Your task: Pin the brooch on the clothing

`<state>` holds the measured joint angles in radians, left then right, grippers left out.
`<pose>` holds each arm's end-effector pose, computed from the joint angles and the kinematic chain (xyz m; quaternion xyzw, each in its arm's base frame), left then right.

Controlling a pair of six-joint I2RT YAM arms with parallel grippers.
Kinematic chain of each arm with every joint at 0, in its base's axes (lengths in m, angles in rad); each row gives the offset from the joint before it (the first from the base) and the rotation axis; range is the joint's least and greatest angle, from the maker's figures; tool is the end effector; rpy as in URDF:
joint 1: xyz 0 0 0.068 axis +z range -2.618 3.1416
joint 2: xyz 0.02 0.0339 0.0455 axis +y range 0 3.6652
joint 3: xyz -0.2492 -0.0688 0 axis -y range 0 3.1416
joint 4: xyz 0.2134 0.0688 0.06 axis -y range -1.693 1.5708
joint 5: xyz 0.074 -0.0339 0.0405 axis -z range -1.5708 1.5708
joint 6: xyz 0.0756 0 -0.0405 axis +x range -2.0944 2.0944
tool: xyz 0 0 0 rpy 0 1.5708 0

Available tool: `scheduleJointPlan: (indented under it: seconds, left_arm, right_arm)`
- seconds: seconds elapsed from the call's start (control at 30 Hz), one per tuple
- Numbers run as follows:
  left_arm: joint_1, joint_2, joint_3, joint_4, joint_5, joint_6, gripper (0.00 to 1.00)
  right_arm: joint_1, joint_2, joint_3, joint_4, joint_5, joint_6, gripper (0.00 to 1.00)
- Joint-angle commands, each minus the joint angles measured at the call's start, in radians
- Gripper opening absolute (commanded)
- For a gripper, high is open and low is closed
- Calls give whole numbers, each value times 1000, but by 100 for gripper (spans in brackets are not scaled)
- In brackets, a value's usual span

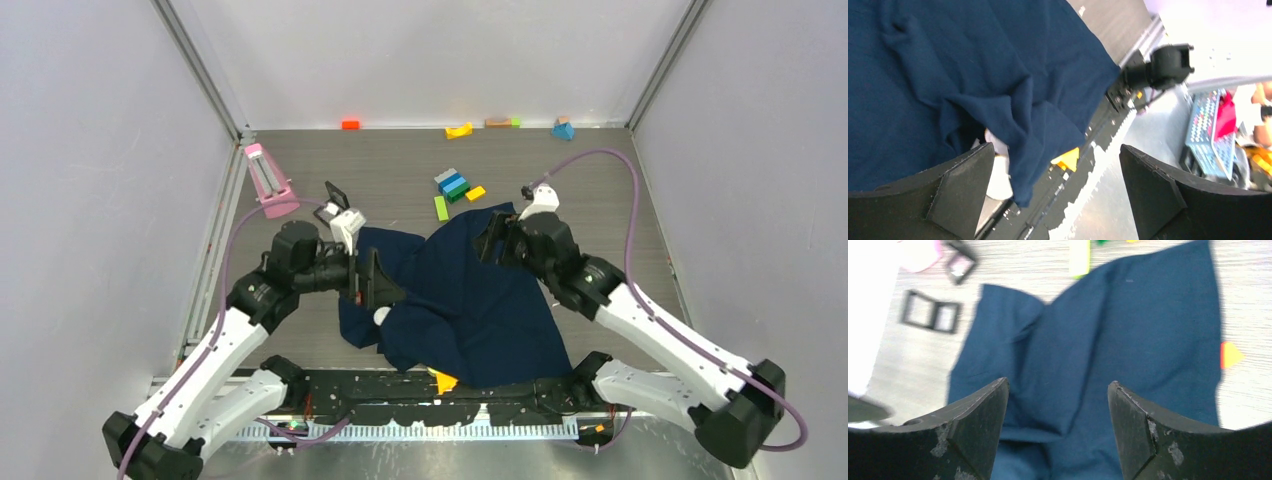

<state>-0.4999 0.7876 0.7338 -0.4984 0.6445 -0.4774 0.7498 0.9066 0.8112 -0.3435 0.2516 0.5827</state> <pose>0.1318 -0.1237 0.2680 0.1637 0.8264 -0.4612 0.2785 0.1722 0.1347 0.2866 -0.0028 0.8401 0.2455 0.4837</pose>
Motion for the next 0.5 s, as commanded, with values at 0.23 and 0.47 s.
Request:
scheduleJointPlan:
  seconds: [0.23,0.47]
  left_arm:
    - [46,460,272,20,-606,109,100]
    - [154,766,374,108,-663,119,100]
  right_arm:
    - [-397,407,163,28,-232,-112,76]
    - [-503,702,334,40,-319,-171,74]
